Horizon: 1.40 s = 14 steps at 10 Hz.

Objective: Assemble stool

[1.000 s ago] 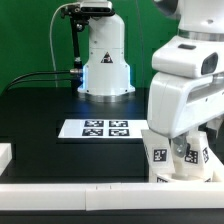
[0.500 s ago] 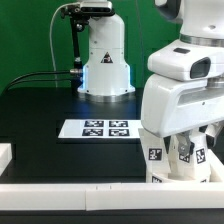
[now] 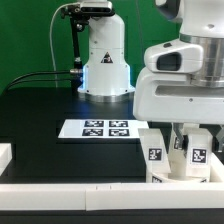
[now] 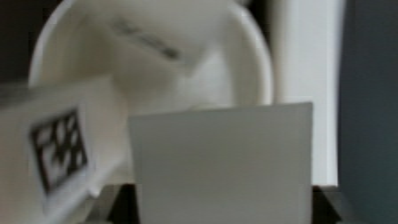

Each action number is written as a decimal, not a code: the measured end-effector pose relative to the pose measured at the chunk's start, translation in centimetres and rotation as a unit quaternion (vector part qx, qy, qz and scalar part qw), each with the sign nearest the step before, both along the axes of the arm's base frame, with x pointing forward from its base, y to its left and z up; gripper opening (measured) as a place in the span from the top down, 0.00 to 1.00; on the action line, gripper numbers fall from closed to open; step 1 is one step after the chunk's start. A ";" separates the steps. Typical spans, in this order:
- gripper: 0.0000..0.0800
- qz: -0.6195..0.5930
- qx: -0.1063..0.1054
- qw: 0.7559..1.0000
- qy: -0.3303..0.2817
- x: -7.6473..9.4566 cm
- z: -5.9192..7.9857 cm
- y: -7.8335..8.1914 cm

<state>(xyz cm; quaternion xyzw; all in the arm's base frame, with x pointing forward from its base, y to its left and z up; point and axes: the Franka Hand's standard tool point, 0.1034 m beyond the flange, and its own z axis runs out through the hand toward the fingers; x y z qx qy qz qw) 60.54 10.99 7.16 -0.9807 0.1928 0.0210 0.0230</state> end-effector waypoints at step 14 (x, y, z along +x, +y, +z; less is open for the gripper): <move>0.58 -0.637 0.009 0.768 0.062 -0.3 -0.2 0.8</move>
Offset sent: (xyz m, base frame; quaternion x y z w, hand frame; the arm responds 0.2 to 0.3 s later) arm 0.0000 0.0000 0.0000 0.0000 0.0000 0.1938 0.9810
